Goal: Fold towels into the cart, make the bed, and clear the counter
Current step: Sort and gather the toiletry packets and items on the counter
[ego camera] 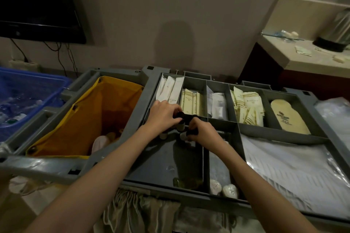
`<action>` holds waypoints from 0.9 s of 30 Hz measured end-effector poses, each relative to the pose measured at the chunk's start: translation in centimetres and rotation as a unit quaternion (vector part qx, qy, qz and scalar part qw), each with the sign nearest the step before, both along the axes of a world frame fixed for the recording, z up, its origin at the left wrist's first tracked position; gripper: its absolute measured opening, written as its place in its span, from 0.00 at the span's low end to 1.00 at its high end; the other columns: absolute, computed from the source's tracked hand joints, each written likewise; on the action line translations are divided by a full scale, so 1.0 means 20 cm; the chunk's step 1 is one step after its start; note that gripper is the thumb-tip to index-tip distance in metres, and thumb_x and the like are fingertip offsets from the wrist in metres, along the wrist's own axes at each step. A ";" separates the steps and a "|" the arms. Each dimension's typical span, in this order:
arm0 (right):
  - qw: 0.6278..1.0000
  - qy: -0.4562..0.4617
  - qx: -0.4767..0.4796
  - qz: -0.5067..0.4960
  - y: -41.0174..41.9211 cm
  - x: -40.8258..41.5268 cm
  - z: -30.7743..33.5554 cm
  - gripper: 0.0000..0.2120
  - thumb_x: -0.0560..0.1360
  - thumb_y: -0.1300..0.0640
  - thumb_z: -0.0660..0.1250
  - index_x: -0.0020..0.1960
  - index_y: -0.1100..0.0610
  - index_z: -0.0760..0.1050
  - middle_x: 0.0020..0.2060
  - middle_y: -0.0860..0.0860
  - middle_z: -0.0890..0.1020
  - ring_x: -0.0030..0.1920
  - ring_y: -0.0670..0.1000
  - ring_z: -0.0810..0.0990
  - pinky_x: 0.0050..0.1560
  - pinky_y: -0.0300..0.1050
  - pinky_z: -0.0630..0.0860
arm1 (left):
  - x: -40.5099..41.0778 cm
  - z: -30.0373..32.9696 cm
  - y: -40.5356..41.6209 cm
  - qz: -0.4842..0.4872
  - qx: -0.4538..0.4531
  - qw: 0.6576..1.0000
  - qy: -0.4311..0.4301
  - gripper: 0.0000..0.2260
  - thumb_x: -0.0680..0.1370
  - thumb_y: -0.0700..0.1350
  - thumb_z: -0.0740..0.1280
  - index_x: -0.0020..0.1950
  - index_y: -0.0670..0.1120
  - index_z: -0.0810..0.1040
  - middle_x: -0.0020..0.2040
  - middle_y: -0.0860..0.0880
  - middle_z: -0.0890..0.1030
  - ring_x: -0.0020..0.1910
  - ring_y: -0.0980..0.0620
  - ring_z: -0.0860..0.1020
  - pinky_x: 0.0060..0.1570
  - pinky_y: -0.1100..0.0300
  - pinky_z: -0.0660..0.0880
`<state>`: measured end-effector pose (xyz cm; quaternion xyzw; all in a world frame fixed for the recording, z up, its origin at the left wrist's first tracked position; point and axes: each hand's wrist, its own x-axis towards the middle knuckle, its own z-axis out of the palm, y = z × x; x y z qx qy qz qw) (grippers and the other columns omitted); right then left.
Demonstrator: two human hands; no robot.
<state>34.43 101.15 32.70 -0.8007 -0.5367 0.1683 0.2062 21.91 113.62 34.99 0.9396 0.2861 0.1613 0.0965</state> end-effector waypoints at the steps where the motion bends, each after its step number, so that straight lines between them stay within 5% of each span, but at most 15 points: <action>1: 0.999 0.030 0.011 -0.008 0.00 0.01 0.01 0.13 0.71 0.57 0.72 0.52 0.52 0.71 0.48 0.48 0.80 0.43 0.44 0.79 0.43 0.39 0.79 | 0.01 -0.01 0.00 -0.003 0.007 1.000 0.000 0.15 0.76 0.55 0.66 0.61 0.53 0.77 0.54 0.50 0.79 0.57 0.50 0.73 0.60 0.53 0.64; 7: 0.996 -0.008 0.087 -0.010 0.01 0.03 0.03 0.11 0.72 0.59 0.71 0.52 0.55 0.74 0.49 0.48 0.75 0.48 0.46 0.75 0.46 0.34 0.73 | 0.03 -0.06 0.04 -0.031 0.035 0.998 0.031 0.15 0.75 0.54 0.67 0.61 0.52 0.77 0.61 0.53 0.74 0.63 0.52 0.67 0.61 0.55 0.62; 17: 0.987 -0.076 0.137 0.022 0.12 0.05 0.04 0.08 0.72 0.60 0.71 0.51 0.56 0.76 0.47 0.49 0.79 0.50 0.48 0.74 0.53 0.47 0.75 | 0.08 -0.06 0.07 -0.042 0.014 0.998 0.050 0.12 0.76 0.50 0.67 0.59 0.50 0.75 0.56 0.51 0.78 0.57 0.51 0.73 0.59 0.55 0.65; 27: 0.994 0.010 0.108 0.012 0.17 0.09 0.00 0.15 0.73 0.64 0.69 0.57 0.53 0.72 0.53 0.50 0.79 0.53 0.49 0.77 0.51 0.43 0.78 | 0.11 -0.06 0.10 -0.066 -0.098 0.993 0.016 0.13 0.76 0.40 0.67 0.61 0.44 0.78 0.55 0.46 0.78 0.56 0.48 0.76 0.56 0.56 0.72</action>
